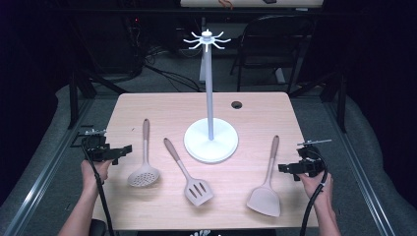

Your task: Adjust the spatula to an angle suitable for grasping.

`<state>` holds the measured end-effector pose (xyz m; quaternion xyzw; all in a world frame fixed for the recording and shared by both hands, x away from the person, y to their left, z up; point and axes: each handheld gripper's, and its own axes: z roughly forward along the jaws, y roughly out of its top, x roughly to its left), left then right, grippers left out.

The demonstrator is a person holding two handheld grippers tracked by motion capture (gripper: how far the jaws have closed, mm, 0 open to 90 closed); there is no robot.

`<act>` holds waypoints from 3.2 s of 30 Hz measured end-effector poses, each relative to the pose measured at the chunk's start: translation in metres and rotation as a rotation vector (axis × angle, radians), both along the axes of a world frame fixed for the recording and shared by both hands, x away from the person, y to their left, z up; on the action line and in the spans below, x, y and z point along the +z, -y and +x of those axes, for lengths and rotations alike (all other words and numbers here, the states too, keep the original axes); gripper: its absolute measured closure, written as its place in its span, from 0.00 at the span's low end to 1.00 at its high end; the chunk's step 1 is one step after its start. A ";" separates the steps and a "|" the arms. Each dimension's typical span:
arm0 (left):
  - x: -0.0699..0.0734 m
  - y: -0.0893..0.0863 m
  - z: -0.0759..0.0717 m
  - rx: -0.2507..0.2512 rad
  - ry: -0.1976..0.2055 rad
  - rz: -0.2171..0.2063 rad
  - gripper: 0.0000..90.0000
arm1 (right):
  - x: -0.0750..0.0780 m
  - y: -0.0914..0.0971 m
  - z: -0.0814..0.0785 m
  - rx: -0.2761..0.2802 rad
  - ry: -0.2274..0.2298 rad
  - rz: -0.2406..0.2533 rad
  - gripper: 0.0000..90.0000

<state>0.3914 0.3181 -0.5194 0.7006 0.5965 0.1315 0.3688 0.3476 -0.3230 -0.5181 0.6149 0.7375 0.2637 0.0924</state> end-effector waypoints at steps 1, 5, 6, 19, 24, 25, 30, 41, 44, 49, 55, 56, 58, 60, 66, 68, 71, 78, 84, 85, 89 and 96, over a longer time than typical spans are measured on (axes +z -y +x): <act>0.000 0.000 0.000 0.000 0.000 0.000 0.00 | 0.000 0.000 0.000 0.000 0.000 0.000 0.12; 0.000 0.004 0.001 -0.031 -0.013 0.016 0.00 | 0.001 -0.010 0.001 0.008 -0.008 -0.024 0.15; -0.001 0.004 0.001 -0.031 -0.009 0.019 0.00 | 0.001 -0.012 0.001 0.009 -0.006 -0.027 0.16; -0.003 0.006 0.001 -0.029 -0.015 0.047 0.00 | -0.003 -0.032 0.008 0.057 -0.036 -0.063 0.21; -0.001 0.006 0.001 -0.029 -0.002 0.063 0.00 | -0.005 -0.047 0.011 0.096 -0.051 -0.068 0.23; -0.001 0.006 0.000 -0.029 -0.005 0.064 0.00 | -0.005 -0.049 0.012 0.106 -0.059 -0.074 0.24; -0.002 0.004 0.000 -0.026 -0.005 0.063 0.00 | -0.008 -0.058 0.016 0.112 -0.075 -0.118 0.37; 0.000 0.005 -0.001 -0.042 -0.013 0.070 0.01 | -0.018 -0.065 0.018 0.120 -0.152 -0.132 0.53; -0.001 0.007 0.000 -0.047 -0.013 0.072 0.01 | -0.021 -0.069 0.019 0.129 -0.167 -0.158 0.57; -0.001 0.008 0.000 -0.058 -0.009 0.074 0.01 | -0.021 -0.071 0.018 0.117 -0.160 -0.167 0.63; 0.000 0.010 -0.001 -0.063 -0.004 0.083 0.01 | -0.021 -0.074 0.019 0.130 -0.159 -0.180 0.67; 0.000 0.009 -0.001 -0.062 -0.003 0.085 0.01 | -0.021 -0.074 0.019 0.131 -0.157 -0.178 0.67; 0.000 0.009 -0.001 -0.061 -0.008 0.083 0.01 | -0.020 -0.074 0.019 0.135 -0.156 -0.181 0.68; 0.001 0.007 -0.001 -0.046 0.009 0.089 0.02 | -0.020 -0.075 0.019 0.140 -0.155 -0.183 0.68; 0.002 0.006 -0.002 -0.042 0.004 0.082 0.02 | -0.020 -0.079 0.019 0.151 -0.142 -0.196 0.72; 0.001 0.006 -0.001 -0.045 0.006 0.082 0.02 | -0.019 -0.080 0.019 0.158 -0.136 -0.195 0.73; 0.001 0.007 -0.001 -0.046 0.005 0.083 0.03 | -0.018 -0.081 0.019 0.161 -0.136 -0.199 0.74; 0.000 0.005 -0.001 -0.039 0.000 0.077 0.03 | -0.019 -0.086 0.018 0.181 -0.103 -0.235 0.77; 0.001 0.005 -0.001 -0.045 0.000 0.075 0.03 | -0.017 -0.084 0.018 0.210 -0.113 -0.256 0.79; 0.001 0.005 -0.001 -0.043 0.005 0.076 0.03 | -0.017 -0.084 0.018 0.223 -0.117 -0.254 0.79; 0.000 0.005 -0.001 -0.043 0.004 0.074 0.03 | -0.017 -0.084 0.017 0.232 -0.103 -0.271 0.80; 0.000 0.005 -0.001 -0.042 0.003 0.074 0.03 | -0.015 -0.083 0.016 0.281 -0.109 -0.303 0.82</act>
